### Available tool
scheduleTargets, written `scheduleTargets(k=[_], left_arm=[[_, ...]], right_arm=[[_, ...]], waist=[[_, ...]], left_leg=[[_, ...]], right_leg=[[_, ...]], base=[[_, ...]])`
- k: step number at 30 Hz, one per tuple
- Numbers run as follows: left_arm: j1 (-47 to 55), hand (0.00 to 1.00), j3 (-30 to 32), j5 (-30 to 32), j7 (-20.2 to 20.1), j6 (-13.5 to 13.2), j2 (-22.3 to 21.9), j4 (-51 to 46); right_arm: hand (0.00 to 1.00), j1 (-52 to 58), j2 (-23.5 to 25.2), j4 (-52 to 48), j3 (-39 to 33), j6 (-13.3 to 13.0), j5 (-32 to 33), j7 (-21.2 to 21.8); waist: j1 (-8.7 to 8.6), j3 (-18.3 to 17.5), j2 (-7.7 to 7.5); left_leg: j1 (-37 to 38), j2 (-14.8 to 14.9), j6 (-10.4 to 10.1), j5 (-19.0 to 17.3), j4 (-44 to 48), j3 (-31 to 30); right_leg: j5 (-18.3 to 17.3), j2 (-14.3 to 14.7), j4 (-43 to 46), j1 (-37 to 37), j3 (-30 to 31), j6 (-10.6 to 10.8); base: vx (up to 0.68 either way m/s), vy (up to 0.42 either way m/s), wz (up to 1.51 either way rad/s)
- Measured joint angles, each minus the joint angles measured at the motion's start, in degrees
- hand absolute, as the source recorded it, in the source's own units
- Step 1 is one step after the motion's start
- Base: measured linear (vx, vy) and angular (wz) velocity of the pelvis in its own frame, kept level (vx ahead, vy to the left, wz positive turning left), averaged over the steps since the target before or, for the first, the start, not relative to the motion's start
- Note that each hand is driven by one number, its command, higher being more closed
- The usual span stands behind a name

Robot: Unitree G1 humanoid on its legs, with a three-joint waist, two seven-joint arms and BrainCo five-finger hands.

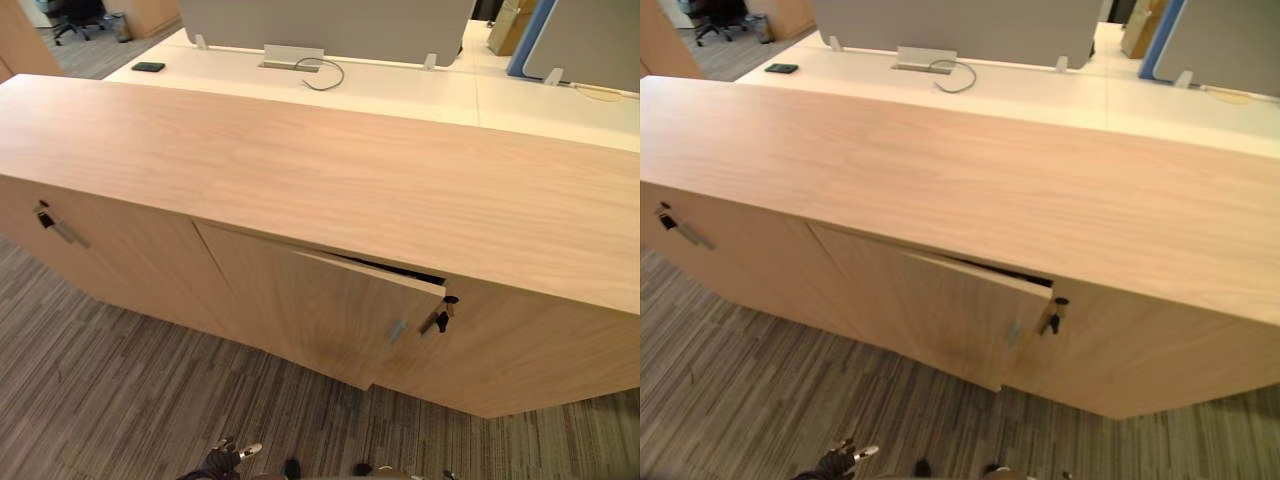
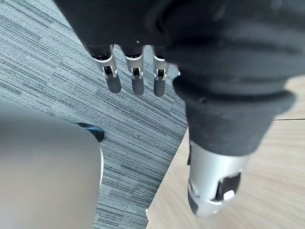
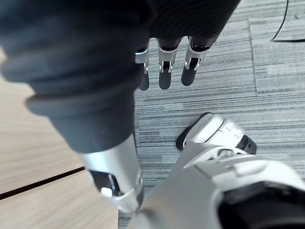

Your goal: Walk over to the cabinet, pick up the folder, carry it to the office cabinet, place the folder inside the office cabinet, then close the office cabinet door

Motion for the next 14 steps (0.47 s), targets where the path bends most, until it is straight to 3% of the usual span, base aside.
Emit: scheduleTargets(k=[4,14], left_arm=[[-0.03,0.0,-0.23,2.75,1.57,-0.46,-0.04,-0.11],[0.11,0.0,-1.39,4.29,1.69,-0.25,-0.72,-0.72]], right_arm=[[0.0,-0.23,-0.34,0.98,1.24,0.0,-0.09,-0.45],[0.0,-0.22,-0.38,2.29,1.17,0.02,-0.07,-0.51]], waist=[[0.63,-0.15,0.08],[0.69,-0.99,-0.14]], left_leg=[[3.4,1.46,0.08,-0.14,-1.8,2.91],[5.06,2.03,-1.1,-1.75,-1.83,2.98]], right_leg=[[0.16,-0.54,1.45,-0.02,-20.43,0.64],[1.38,0.03,-4.76,4.1,-21.61,0.14]], base=[[0.07,-0.016,-0.39],[0.0,0.01,-0.07]])
